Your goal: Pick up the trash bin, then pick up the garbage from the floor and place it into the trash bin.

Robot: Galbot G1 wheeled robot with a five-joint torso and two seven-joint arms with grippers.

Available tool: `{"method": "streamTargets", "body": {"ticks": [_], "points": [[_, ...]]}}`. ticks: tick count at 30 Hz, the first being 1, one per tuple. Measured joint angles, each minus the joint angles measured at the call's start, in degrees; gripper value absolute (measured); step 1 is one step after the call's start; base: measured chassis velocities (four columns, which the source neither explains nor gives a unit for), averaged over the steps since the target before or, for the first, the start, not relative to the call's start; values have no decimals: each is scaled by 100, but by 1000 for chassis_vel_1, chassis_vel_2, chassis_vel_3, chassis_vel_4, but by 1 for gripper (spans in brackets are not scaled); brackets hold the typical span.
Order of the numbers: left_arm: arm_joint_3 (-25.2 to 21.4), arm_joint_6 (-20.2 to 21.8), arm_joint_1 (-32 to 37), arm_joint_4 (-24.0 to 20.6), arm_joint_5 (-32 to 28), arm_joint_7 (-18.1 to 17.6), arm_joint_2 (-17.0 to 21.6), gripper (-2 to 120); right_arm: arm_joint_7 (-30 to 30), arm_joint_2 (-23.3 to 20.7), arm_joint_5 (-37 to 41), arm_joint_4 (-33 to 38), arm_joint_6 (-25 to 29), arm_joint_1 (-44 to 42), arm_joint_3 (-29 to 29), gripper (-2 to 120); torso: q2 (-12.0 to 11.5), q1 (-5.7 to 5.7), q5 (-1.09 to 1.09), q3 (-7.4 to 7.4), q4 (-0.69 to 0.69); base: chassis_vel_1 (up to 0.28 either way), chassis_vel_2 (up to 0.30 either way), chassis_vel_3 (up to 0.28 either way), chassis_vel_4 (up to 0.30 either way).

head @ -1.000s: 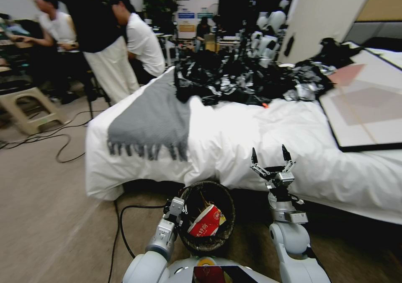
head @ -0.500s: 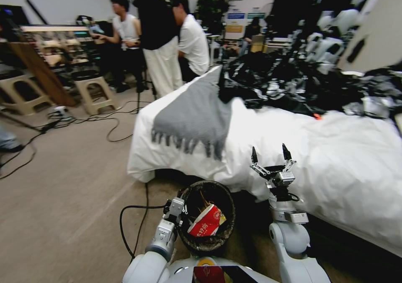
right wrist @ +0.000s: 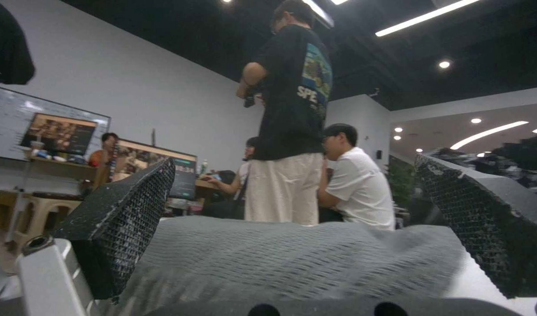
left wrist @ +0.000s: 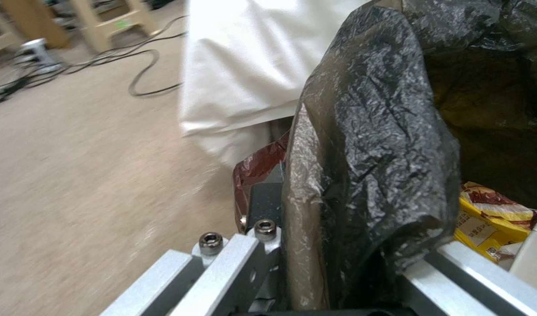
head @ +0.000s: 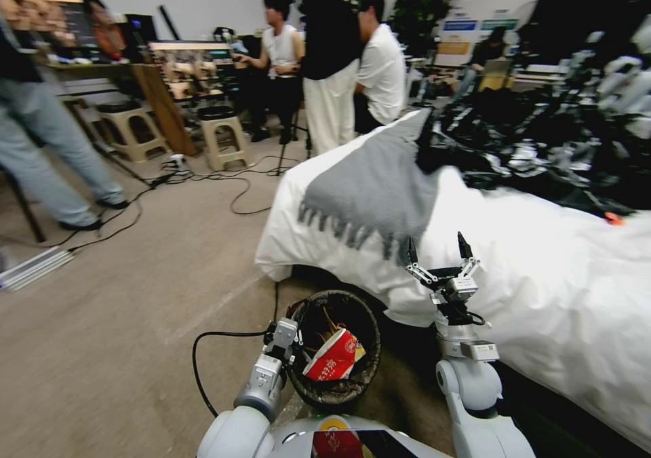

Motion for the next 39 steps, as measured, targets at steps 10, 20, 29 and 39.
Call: {"method": "streamTargets", "body": {"ticks": [10,20,29,39], "points": [[-23,12,-60,-9,-60,0,-42,0,-17,21,-12,-44,46,1,2,100,0,0,0,0,-1,118,126,131,115],[-34,37,-107,-41,-110,-1,-57,0,-29,24,-55,-79,52,-1,11,100,0,0,0,0,0,126,124,125,124],[-48,38,-120,-67,-131,-1,-63,0,-45,22,-82,-81,47,5,5,100,0,0,0,0,0,127,123,123,129],[-57,35,-123,-78,-134,-4,-70,0,-67,13,-88,-82,48,-15,18,100,0,0,0,0,0,127,127,131,130]]}}
